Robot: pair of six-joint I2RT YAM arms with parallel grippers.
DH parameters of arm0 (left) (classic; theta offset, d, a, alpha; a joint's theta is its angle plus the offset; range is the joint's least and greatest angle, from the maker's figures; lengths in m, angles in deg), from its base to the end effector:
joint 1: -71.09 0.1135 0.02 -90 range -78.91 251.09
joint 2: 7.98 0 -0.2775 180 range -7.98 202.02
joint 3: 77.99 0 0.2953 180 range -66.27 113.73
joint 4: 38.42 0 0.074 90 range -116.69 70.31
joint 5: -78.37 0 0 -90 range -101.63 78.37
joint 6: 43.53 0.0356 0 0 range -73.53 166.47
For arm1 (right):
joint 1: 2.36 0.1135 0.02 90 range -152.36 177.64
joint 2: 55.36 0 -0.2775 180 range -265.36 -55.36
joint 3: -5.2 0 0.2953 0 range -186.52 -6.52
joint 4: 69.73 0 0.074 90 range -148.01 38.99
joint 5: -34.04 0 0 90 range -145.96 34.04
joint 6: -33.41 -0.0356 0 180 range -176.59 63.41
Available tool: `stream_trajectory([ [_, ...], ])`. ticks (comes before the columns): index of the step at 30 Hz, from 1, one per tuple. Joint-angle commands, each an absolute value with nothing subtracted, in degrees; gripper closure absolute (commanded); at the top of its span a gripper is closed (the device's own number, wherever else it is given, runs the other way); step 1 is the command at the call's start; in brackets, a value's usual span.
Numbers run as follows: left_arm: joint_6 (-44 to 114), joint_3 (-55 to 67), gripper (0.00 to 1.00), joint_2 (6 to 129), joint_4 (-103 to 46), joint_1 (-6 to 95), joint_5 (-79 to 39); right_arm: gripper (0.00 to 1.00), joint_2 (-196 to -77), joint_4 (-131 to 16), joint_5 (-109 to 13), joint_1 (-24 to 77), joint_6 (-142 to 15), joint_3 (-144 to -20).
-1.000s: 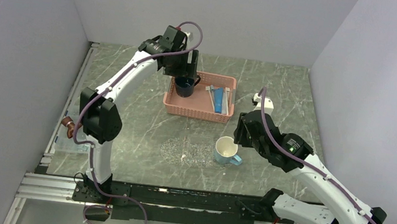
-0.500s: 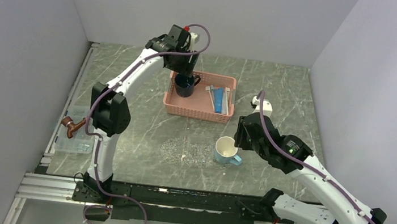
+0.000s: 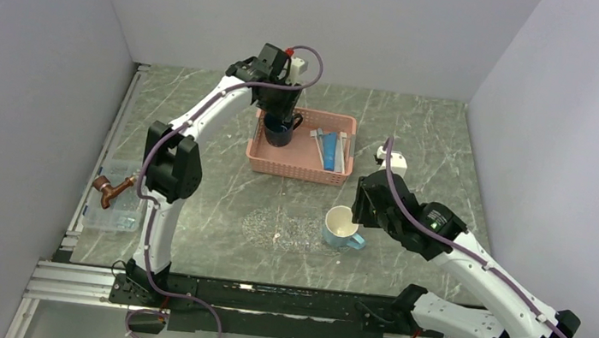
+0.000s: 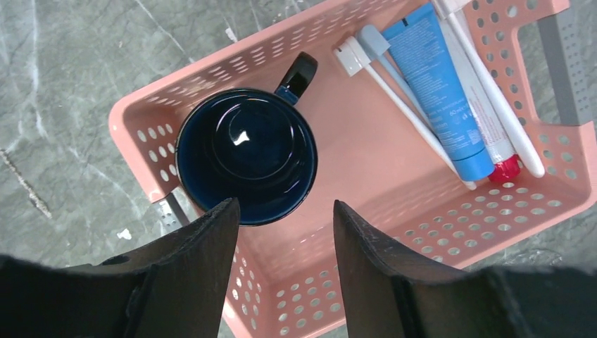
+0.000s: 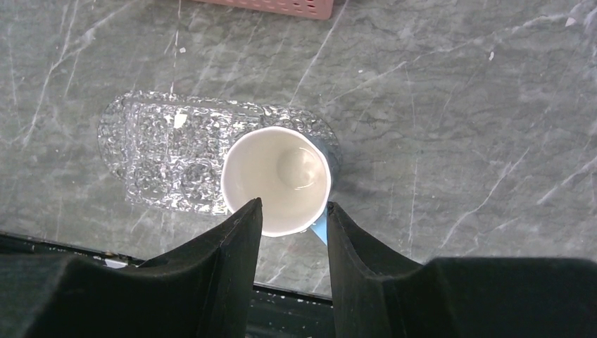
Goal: Prepare toiletry sets of a toothbrush and toothpaste on the tray
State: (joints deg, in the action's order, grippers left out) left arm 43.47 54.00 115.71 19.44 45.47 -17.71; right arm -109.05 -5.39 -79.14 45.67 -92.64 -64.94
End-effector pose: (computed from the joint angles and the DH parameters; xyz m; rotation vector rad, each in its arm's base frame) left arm 0.4827 -0.2356 0.3038 0.5297 2.4031 -0.3506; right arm 0.1512 0.1471 0.3416 -0.0601 2.3333 0.2454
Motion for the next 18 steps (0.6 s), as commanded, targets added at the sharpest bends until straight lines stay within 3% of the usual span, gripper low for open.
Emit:
stream_trajectory([
  [1,43.92,54.03,0.44,116.9,17.91,45.52,-22.01,0.59,-109.1,-7.11,-78.55,45.45,-92.05,-64.88],
  [18,44.56,54.76,0.51,121.1,20.85,43.91,-22.34,0.59,-108.42,-6.5,-78.64,45.43,-92.4,-64.27],
])
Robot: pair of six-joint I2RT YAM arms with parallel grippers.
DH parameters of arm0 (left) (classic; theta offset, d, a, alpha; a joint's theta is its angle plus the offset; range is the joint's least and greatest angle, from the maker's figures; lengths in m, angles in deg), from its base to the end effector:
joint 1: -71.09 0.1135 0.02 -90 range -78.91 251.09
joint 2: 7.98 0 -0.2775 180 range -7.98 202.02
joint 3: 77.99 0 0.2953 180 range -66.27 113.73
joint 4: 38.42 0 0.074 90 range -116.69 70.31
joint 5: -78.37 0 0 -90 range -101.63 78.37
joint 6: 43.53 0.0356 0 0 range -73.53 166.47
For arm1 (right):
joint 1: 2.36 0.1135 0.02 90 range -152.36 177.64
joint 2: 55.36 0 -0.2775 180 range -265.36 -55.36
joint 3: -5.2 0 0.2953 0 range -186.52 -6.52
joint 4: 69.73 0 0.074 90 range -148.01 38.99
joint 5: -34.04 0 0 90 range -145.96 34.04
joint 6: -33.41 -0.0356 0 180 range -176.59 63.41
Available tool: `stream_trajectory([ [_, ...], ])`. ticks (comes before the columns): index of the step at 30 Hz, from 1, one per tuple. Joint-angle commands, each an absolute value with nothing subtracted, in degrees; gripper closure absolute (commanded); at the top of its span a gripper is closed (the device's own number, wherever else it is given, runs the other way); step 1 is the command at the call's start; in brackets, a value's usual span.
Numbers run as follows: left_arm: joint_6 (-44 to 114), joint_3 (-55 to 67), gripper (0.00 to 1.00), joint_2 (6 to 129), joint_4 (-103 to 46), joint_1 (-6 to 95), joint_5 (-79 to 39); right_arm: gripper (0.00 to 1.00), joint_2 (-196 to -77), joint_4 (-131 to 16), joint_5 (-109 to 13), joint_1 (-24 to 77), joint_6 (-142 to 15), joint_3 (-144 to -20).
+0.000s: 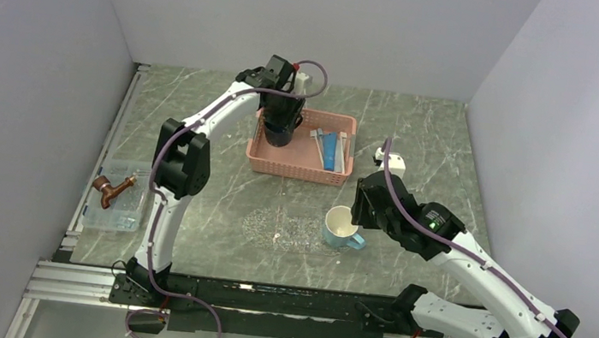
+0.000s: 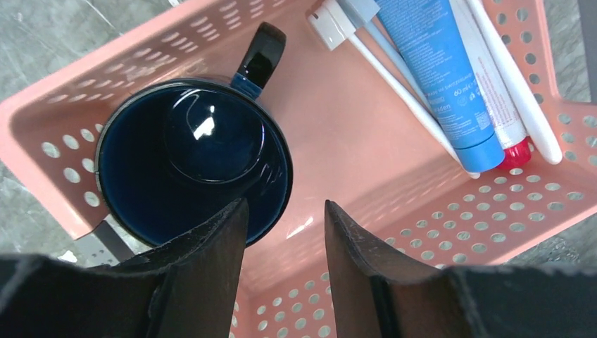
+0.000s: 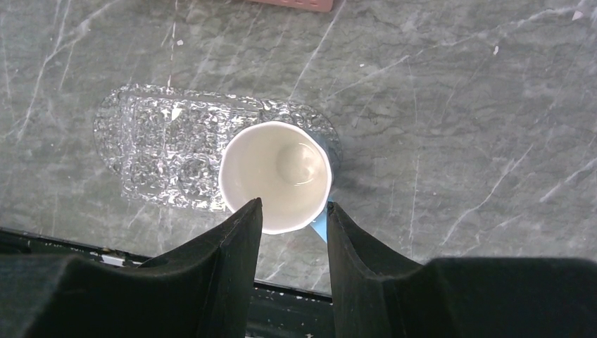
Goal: Prepare toiletry sets of a toothbrush and toothpaste on the tray
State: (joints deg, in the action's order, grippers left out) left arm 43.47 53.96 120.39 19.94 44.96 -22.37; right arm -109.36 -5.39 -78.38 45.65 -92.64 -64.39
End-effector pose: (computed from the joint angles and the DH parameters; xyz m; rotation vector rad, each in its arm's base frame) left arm 0.4907 -0.2481 0.2605 0.5877 2.4913 -0.4370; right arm 0.1518 0.1484 0.3370 -0.0704 2.3514 0.2458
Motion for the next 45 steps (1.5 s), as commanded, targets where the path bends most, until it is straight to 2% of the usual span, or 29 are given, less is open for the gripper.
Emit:
stream_trajectory([
  [1,44.8,54.73,0.51,121.31,21.04,43.73,-21.82,0.59,-108.36,-6.48,-78.72,45.44,-92.31,-64.27],
  [23,45.54,52.65,0.64,123.73,19.81,42.98,-17.51,0.59,-107.17,-5.8,-78.2,45.5,-93.66,-63.96],
  [32,45.23,51.78,0.89,122.71,18.13,42.99,-17.15,0.6,-106.7,-5.84,-77.74,45.36,-94.09,-63.74],
  [35,44.93,51.7,1.0,121.51,17.52,42.98,-16.72,0.6,-106.42,-5.63,-77.85,45.45,-94.11,-63.83],
  [45,41.93,52.31,1.0,114.18,16.11,42.7,-14.54,0.6,-105.47,-5.36,-78.11,45.48,-94.19,-63.79],
])
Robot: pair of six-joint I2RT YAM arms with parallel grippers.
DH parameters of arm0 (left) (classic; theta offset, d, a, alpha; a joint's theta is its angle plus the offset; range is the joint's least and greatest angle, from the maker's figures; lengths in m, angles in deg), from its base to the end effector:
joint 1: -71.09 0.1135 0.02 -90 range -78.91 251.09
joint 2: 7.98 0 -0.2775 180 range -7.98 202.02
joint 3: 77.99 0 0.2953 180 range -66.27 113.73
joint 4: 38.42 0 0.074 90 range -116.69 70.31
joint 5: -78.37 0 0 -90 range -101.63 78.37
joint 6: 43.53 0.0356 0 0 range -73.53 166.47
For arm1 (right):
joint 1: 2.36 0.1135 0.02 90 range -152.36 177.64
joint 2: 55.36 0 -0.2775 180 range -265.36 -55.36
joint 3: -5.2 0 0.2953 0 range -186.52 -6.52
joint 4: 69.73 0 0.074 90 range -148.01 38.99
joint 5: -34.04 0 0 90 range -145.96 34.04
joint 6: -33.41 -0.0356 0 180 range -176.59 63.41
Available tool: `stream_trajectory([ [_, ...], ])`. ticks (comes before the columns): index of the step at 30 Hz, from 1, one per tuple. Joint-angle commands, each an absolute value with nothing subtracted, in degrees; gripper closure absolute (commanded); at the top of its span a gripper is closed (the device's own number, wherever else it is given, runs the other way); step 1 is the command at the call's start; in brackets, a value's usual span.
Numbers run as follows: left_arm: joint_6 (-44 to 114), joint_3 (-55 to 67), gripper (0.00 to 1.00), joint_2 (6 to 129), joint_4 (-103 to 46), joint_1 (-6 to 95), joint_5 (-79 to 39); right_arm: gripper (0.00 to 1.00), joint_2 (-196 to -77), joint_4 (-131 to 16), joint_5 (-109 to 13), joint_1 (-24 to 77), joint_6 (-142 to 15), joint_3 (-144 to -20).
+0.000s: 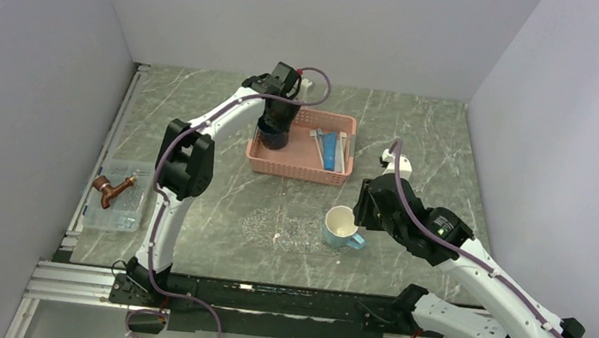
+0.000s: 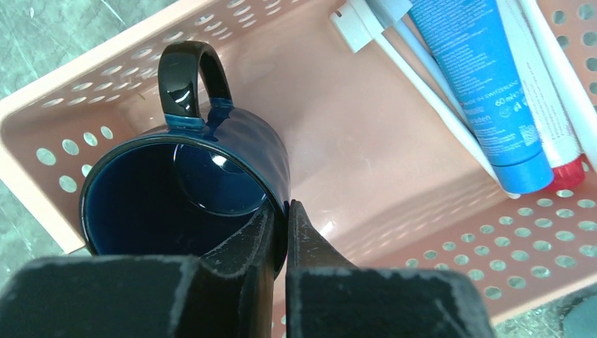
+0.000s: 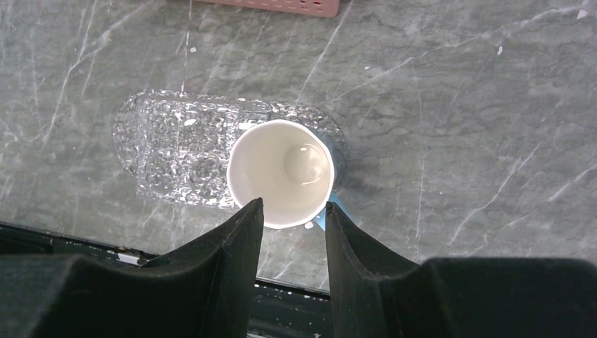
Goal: Prepare toiletry sets of a toothbrush and toothpaste on the tray
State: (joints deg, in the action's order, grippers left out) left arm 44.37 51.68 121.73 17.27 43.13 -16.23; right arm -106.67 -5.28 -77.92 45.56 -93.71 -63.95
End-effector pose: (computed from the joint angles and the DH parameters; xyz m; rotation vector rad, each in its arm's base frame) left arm 0.4882 -0.2624 0.2363 0.6055 2.4953 -0.3049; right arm 0.1447 0.1404 0.3428 -0.0401 2.3281 0.2922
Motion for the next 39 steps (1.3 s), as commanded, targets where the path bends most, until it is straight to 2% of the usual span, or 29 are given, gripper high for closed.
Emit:
stream_trajectory([
  [1,41.47,52.31,1.0,113.28,16.11,42.64,-14.37,0.6,-105.46,-5.29,-78.15,45.42,-94.16,-63.82],
  [13,39.03,56.09,1.0,103.51,20.46,41.47,-11.93,0.6,-105.03,-5.08,-78.5,45.49,-93.82,-64.42],
  [20,37.3,58.97,1.0,99.56,31.16,40.73,-8.22,0.6,-104.72,-4.44,-78.86,45.45,-93.94,-64.63],
  [31,30.78,49.19,1.0,85.92,41.3,37.92,-0.81,0.6,-105.29,-5.13,-79.07,45.47,-93.19,-64.45],
  [39,24.68,35.8,1.0,76.75,42.96,36.08,-0.67,0.6,-106.07,-5.18,-79.29,45.35,-93.23,-64.36],
])
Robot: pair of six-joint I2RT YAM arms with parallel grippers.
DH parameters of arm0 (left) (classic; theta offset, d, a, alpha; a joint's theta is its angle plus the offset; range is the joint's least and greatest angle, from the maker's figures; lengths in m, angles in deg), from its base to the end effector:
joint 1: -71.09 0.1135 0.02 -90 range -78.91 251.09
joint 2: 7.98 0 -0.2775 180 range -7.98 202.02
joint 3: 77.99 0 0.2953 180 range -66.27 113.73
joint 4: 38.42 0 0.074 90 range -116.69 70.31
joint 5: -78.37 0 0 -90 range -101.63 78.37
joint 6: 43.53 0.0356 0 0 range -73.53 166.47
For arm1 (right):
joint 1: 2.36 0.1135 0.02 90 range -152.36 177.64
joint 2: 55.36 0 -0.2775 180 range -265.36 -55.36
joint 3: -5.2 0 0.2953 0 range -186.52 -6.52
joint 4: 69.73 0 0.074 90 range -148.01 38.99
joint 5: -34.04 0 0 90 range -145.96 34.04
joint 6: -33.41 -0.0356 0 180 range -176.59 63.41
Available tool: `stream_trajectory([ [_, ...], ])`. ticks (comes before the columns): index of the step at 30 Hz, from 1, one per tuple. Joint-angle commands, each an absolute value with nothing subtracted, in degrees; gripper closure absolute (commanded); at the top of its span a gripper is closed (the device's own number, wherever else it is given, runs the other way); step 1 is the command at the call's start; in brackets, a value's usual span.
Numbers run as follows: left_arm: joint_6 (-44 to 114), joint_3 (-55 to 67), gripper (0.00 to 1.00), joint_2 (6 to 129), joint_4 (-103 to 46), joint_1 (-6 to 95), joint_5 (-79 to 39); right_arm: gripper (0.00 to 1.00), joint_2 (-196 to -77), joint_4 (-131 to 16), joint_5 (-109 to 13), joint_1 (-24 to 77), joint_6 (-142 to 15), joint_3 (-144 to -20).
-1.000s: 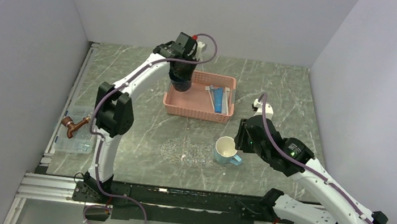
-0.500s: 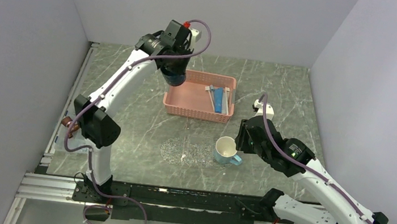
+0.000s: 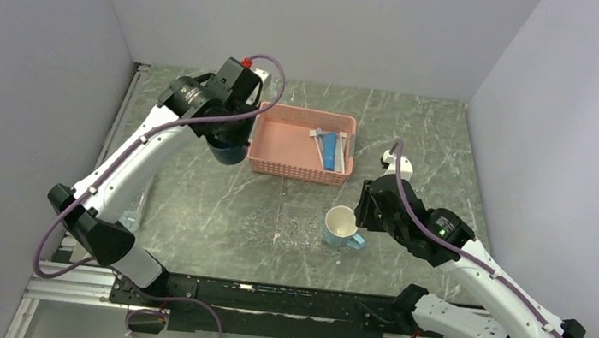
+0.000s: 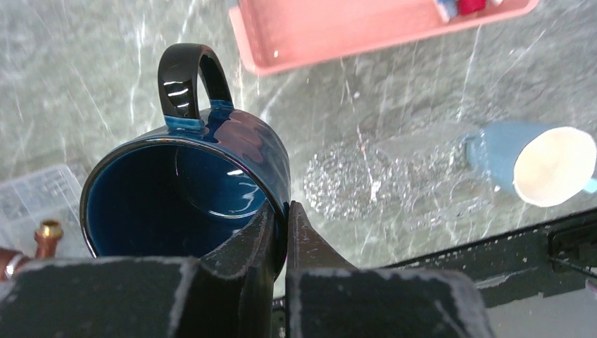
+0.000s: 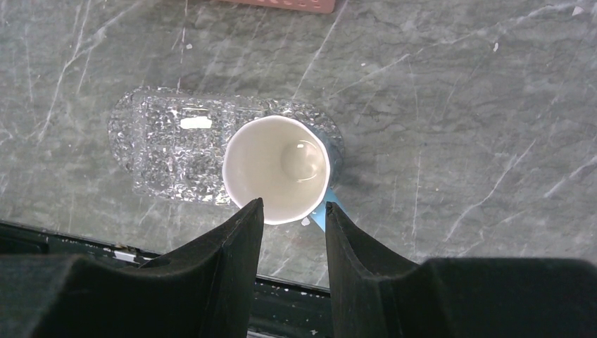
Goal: Prepare toiletry sets of a toothbrush and toothpaste on the tray
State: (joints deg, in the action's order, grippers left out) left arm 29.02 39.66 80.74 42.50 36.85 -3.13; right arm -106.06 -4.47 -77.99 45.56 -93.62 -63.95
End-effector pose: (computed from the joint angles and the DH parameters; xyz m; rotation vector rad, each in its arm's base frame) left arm 0.2836 -0.1867 0.4477 0.2986 2.4575 -0.2061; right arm 0.1423 0.1377 0.3437 -0.0423 2.3300 0.2875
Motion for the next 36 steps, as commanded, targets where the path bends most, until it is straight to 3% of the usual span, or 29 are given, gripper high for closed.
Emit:
stream_trajectory([
  [1,23.91,34.14,1.0,75.74,42.97,35.89,-0.75,0.6,-106.09,-5.19,-79.45,45.39,-93.38,-64.31],
  [19,10.17,14.08,1.0,69.9,35.01,26.92,-4.03,0.6,-104.6,-4.09,-79.69,45.47,-96.21,-61.91],
  [36,2.84,8.08,1.0,73.44,28.15,20.59,1.33,0.6,-104.4,-4.35,-79.26,45.43,-97.19,-60.75],
])
